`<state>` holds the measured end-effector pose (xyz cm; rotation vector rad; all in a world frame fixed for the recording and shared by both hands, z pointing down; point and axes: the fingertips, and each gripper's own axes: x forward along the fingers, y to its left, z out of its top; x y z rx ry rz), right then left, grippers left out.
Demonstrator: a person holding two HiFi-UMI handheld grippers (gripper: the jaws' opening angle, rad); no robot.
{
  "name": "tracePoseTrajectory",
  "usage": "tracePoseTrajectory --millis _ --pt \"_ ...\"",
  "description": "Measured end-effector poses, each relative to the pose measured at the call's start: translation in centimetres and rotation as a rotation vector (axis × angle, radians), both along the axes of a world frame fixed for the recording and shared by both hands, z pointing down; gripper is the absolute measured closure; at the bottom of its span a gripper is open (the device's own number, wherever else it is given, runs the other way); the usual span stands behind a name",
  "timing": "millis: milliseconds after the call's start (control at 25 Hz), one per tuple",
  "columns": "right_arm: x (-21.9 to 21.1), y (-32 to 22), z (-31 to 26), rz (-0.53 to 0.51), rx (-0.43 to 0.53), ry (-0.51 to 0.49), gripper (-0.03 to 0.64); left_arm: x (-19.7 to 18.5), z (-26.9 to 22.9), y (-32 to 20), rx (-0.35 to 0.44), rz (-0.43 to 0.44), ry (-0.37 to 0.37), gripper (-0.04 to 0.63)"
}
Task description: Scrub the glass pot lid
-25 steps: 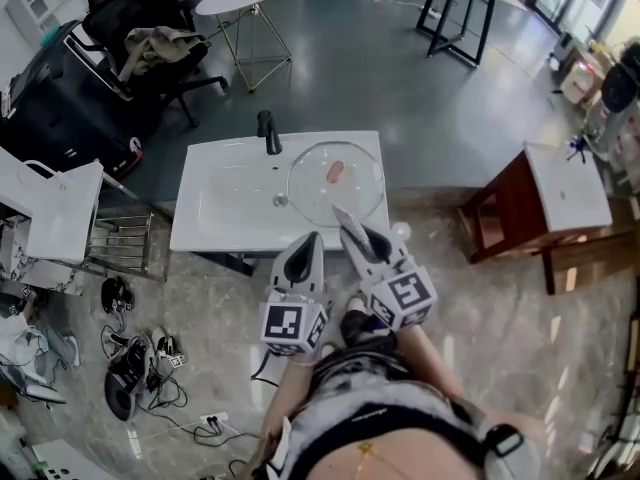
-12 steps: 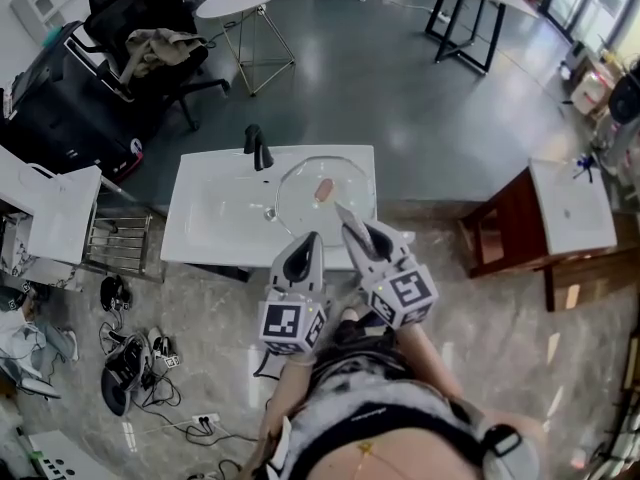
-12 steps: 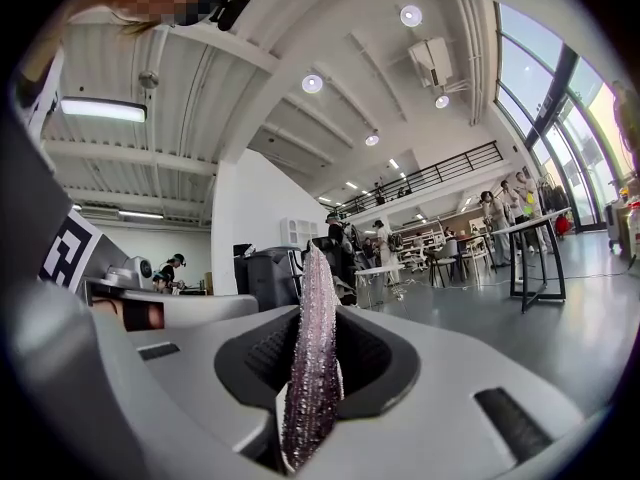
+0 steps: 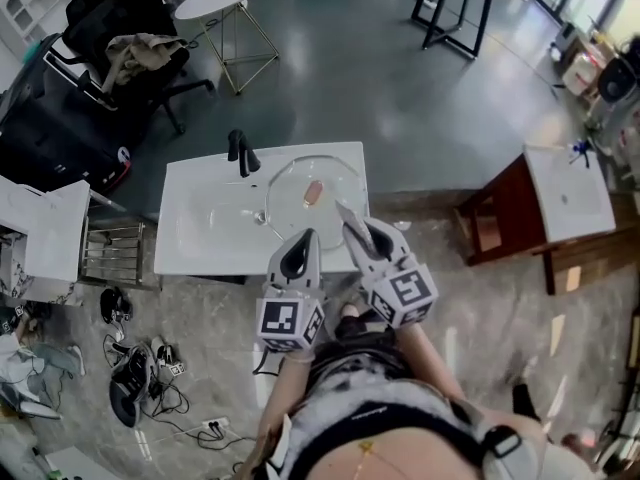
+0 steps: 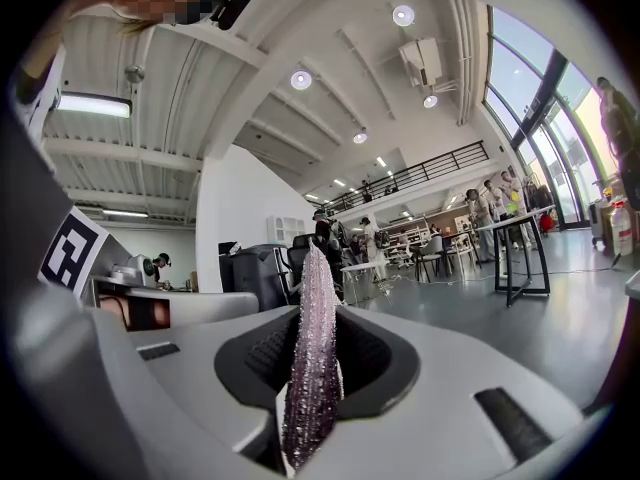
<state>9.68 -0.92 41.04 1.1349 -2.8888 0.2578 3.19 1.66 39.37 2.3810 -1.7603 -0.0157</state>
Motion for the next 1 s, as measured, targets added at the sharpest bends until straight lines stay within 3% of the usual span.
tracePoseTrajectory --millis 480,1000 --pt "-1.8 -5.5 1.3 0.187 -0.028 0.039 0.534 -2.5 0.9 -7.5 -0.001 0.172 -0.002 0.600" --pt "-3.5 -9.4 3.7 0.373 -0.062 0.100 0.534 -4.0 4.5 -13.2 -0.066 0.369 -0.022 0.600"
